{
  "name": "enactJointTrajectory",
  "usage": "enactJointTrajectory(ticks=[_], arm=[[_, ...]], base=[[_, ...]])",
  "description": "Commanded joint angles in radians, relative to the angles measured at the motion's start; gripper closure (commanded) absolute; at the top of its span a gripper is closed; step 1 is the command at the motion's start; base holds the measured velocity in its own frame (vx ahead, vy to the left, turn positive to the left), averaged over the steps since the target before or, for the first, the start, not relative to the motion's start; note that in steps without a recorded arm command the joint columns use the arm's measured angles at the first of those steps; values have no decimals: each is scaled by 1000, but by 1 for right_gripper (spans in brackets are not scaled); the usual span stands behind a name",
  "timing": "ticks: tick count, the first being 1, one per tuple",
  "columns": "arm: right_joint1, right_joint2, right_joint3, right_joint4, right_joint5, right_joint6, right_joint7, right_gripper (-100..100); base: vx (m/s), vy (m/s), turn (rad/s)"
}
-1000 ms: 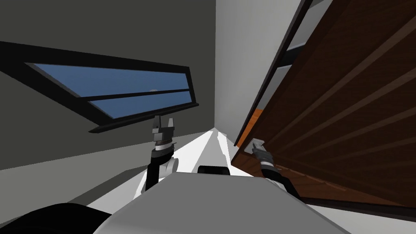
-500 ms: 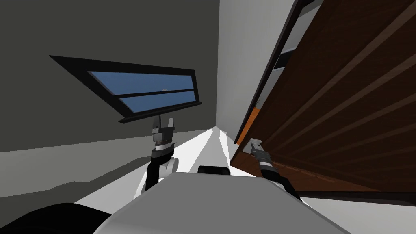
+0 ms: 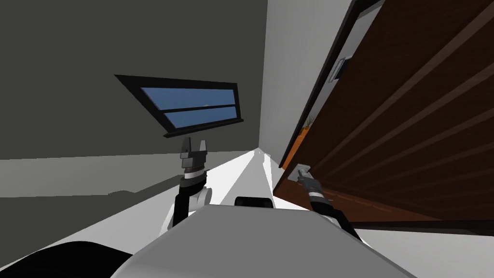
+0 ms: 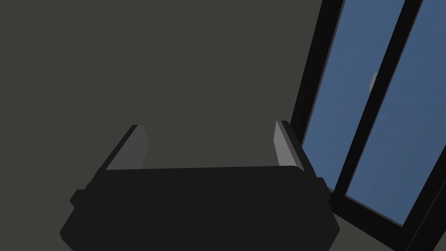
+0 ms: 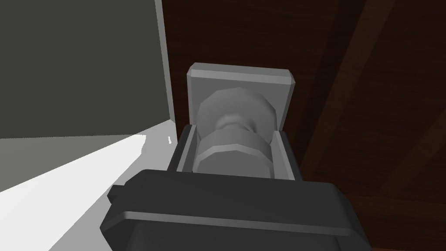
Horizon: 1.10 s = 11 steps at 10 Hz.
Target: Pull the door open
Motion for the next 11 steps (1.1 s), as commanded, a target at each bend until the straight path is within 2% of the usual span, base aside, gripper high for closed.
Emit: enactJointTrajectory(ticks=[1,5,6,11], arm=[[0,-12,12,3,6,-4,-15,100],[-4,-43,32,9,19,-16,-48,100],[-5,-38,28,9,16,-14,-43,100],[-6,-76,56,17,33,-33,-83,100]], base=[[-240,14,128],[-214,-39,122],[-96,-4,29],[-180,-25,112]])
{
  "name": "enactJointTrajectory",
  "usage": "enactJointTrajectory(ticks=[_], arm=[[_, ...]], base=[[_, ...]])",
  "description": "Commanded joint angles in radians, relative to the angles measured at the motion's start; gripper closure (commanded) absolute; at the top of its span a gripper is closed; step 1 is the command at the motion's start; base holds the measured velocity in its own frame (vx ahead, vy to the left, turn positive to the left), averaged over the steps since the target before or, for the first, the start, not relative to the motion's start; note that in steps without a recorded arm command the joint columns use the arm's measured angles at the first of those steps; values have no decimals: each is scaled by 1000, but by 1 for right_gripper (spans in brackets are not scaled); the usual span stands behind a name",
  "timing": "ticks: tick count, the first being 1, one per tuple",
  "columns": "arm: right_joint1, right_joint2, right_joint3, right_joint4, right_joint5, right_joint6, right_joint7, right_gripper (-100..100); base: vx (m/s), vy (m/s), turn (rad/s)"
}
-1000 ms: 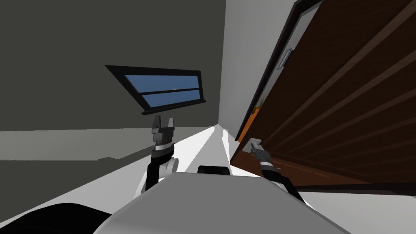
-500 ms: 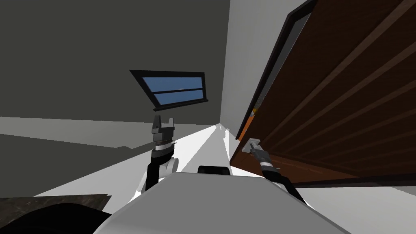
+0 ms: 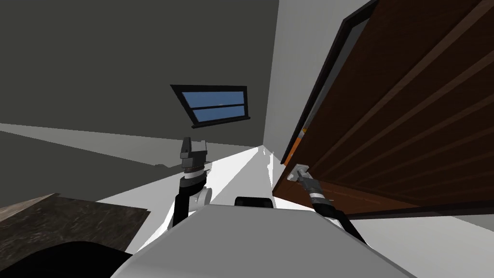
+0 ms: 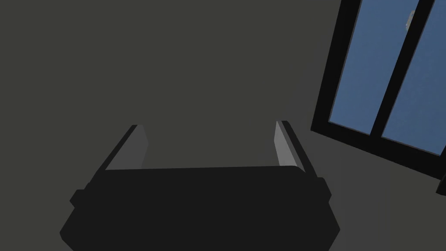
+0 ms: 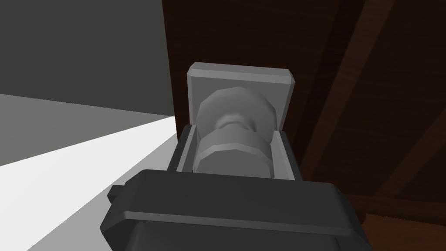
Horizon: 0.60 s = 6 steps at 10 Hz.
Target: Pull the door open
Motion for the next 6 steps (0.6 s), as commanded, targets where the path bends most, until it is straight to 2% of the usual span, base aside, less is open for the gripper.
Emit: enactJointTrajectory(ticks=[1,6], arm=[[1,-11,11,0,6,-6,-13,100],[0,-45,34,6,20,-25,-49,100]], base=[[-196,-39,125],[-200,-29,108]])
